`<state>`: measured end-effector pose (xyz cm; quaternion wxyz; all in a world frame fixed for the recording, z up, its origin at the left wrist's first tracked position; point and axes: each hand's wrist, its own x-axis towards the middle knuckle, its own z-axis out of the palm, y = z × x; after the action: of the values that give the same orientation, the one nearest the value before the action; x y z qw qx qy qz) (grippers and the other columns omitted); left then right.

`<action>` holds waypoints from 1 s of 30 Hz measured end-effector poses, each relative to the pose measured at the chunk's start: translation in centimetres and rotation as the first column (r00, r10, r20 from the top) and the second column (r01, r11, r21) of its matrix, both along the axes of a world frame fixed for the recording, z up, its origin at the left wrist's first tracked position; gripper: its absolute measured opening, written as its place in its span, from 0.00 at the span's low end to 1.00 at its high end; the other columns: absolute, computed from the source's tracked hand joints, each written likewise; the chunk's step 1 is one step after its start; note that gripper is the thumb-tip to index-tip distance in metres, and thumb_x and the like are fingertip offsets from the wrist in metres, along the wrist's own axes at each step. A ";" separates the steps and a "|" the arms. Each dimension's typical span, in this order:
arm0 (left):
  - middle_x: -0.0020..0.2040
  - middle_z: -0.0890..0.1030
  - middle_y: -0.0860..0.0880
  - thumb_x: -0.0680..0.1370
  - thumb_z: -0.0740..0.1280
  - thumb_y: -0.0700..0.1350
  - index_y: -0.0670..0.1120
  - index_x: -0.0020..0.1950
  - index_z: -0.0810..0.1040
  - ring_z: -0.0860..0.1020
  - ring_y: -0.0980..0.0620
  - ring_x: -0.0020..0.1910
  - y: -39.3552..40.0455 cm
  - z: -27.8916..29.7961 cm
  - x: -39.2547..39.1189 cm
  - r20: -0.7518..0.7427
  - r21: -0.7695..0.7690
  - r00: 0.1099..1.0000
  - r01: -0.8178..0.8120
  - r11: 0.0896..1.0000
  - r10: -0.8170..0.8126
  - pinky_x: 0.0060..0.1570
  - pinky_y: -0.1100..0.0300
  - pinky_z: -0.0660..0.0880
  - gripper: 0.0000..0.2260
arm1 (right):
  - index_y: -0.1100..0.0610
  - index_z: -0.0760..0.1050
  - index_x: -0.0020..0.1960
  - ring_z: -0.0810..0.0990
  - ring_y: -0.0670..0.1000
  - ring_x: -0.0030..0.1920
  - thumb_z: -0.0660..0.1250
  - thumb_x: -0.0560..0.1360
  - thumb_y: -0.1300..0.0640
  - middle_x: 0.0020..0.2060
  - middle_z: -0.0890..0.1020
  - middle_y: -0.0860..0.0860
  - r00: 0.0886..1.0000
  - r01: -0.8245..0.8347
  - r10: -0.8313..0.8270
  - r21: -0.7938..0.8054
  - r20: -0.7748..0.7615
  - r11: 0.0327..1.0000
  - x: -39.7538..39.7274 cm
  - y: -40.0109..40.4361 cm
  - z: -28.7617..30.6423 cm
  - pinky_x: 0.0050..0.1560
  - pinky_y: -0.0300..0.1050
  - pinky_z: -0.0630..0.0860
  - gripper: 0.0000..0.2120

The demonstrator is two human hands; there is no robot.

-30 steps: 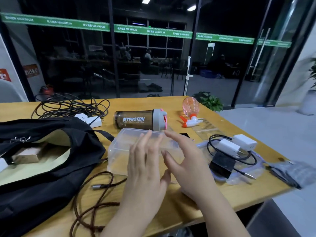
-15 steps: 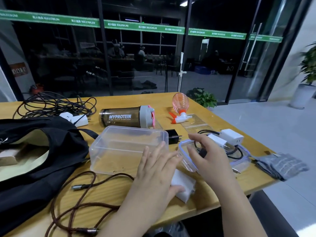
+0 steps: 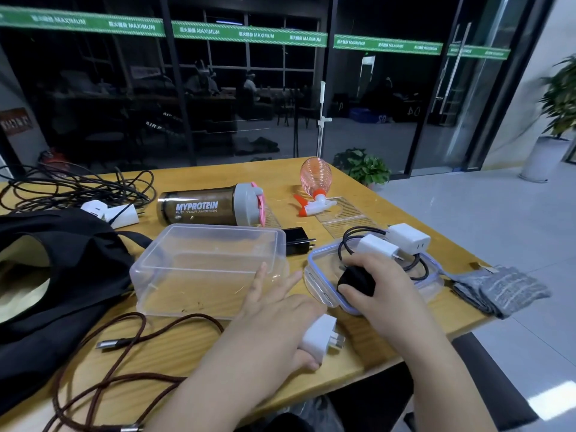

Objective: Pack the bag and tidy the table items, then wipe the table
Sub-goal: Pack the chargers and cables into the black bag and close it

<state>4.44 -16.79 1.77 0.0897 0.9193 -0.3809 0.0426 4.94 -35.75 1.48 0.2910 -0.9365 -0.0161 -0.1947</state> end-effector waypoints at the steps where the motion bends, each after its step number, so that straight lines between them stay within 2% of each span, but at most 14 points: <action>1: 0.71 0.62 0.64 0.73 0.65 0.59 0.59 0.70 0.60 0.36 0.68 0.68 -0.1 0.1 0.0 0.009 0.013 1.000 -0.011 1.000 0.011 0.61 0.55 0.18 0.28 | 0.49 0.74 0.63 0.68 0.43 0.62 0.71 0.71 0.55 0.54 0.72 0.39 1.000 -0.005 0.004 -0.012 -0.016 1.000 -0.1 -0.2 -0.1 0.59 0.33 0.61 0.20; 3: 0.69 0.65 0.63 0.73 0.65 0.60 0.59 0.70 0.62 0.39 0.66 0.71 -0.1 0.2 0.0 0.043 0.038 0.999 -0.017 0.999 0.016 0.61 0.56 0.18 0.27 | 0.46 0.70 0.66 0.65 0.43 0.63 0.71 0.72 0.55 0.55 0.69 0.38 0.998 -0.012 0.010 -0.030 -0.057 0.999 -0.2 -0.4 -0.3 0.59 0.33 0.59 0.24; 5: 0.64 0.71 0.62 0.69 0.68 0.61 0.58 0.66 0.68 0.50 0.62 0.73 0.1 0.3 0.0 0.125 0.000 0.992 0.016 1.000 -0.016 0.64 0.56 0.22 0.26 | 0.43 0.68 0.67 0.63 0.43 0.64 0.70 0.72 0.55 0.59 0.69 0.39 0.997 -0.009 0.007 -0.034 -0.079 0.999 -0.3 -0.5 -0.4 0.59 0.34 0.59 0.26; 7: 0.53 0.77 0.61 0.62 0.70 0.62 0.56 0.56 0.74 0.65 0.59 0.68 0.5 0.3 0.2 0.189 -0.010 0.982 0.023 1.000 -0.021 0.69 0.54 0.32 0.25 | 0.43 0.67 0.68 0.62 0.44 0.65 0.70 0.73 0.55 0.62 0.70 0.40 0.998 0.001 -0.003 -0.031 -0.070 1.000 -0.3 -0.4 -0.5 0.59 0.35 0.60 0.26; 8: 0.49 0.77 0.61 0.59 0.70 0.63 0.56 0.53 0.75 0.68 0.60 0.63 0.6 0.1 0.2 0.215 -0.021 0.977 0.014 1.000 -0.009 0.70 0.52 0.37 0.25 | 0.43 0.66 0.68 0.62 0.44 0.65 0.70 0.73 0.55 0.62 0.70 0.40 0.998 0.004 -0.006 -0.031 -0.060 1.000 -0.3 -0.4 -0.4 0.59 0.36 0.61 0.27; 10: 0.48 0.76 0.62 0.60 0.68 0.62 0.56 0.51 0.73 0.69 0.61 0.58 0.7 -0.1 0.3 0.240 -0.084 0.971 0.014 0.996 0.007 0.70 0.52 0.40 0.23 | 0.43 0.66 0.68 0.62 0.43 0.65 0.70 0.73 0.56 0.61 0.70 0.39 1.000 0.001 -0.002 -0.028 -0.031 1.000 -0.4 -0.2 -0.3 0.58 0.35 0.60 0.26; 13: 0.49 0.75 0.62 0.63 0.65 0.61 0.56 0.54 0.70 0.69 0.62 0.57 1.0 0.5 -0.1 0.253 -0.196 0.967 0.020 0.980 0.031 0.71 0.52 0.38 0.21 | 0.43 0.68 0.67 0.62 0.42 0.63 0.71 0.72 0.57 0.58 0.70 0.38 0.998 -0.026 0.026 -0.007 0.049 1.000 -0.5 0.3 0.2 0.57 0.33 0.58 0.26; 17: 0.51 0.76 0.60 0.62 0.69 0.56 0.56 0.56 0.70 0.70 0.62 0.55 1.9 1.4 -0.5 0.271 -0.312 0.960 0.022 0.950 0.067 0.72 0.53 0.42 0.23 | 0.44 0.69 0.65 0.64 0.39 0.58 0.72 0.71 0.58 0.56 0.71 0.37 0.985 -0.054 0.050 0.020 0.163 0.998 -0.7 1.5 1.1 0.55 0.26 0.60 0.25; 21: 0.53 0.76 0.59 0.63 0.73 0.53 0.54 0.58 0.69 0.70 0.60 0.57 4.0 1.8 -0.7 0.315 -0.398 0.941 0.013 0.917 0.124 0.71 0.50 0.46 0.26 | 0.46 0.71 0.64 0.68 0.42 0.60 0.73 0.70 0.59 0.57 0.73 0.39 0.962 -0.086 0.070 0.050 0.262 0.995 -1.0 3.2 1.9 0.59 0.35 0.65 0.25; 23: 0.54 0.76 0.58 0.63 0.74 0.52 0.53 0.59 0.69 0.70 0.58 0.57 5.4 2.0 -0.8 0.321 -0.435 0.934 -0.003 0.900 0.158 0.71 0.49 0.48 0.27 | 0.48 0.72 0.64 0.68 0.41 0.60 0.74 0.69 0.60 0.57 0.74 0.40 0.940 -0.111 0.090 0.045 0.329 0.993 -1.0 4.3 2.3 0.61 0.35 0.65 0.26; 28: 0.56 0.73 0.58 0.63 0.72 0.46 0.53 0.60 0.68 0.70 0.56 0.58 9.5 2.4 -1.9 0.315 -0.501 0.906 -0.095 0.860 0.283 0.73 0.57 0.48 0.27 | 0.51 0.72 0.64 0.68 0.41 0.61 0.72 0.68 0.56 0.58 0.74 0.44 0.879 -0.214 0.162 0.067 0.448 0.975 -1.0 8.8 3.7 0.62 0.29 0.62 0.25; 30: 0.56 0.73 0.58 0.65 0.74 0.45 0.52 0.61 0.67 0.69 0.56 0.60 11.3 2.5 -2.2 0.315 -0.510 0.886 -0.144 0.848 0.340 0.73 0.60 0.46 0.27 | 0.50 0.72 0.64 0.68 0.39 0.62 0.70 0.68 0.55 0.59 0.74 0.44 0.859 -0.274 0.207 0.079 0.469 0.958 -1.1 11.1 4.3 0.62 0.28 0.62 0.25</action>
<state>2.23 -5.44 4.24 0.2267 0.8827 -0.2475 0.3290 3.86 -24.66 5.74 0.3676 -0.8317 -0.1869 -0.3717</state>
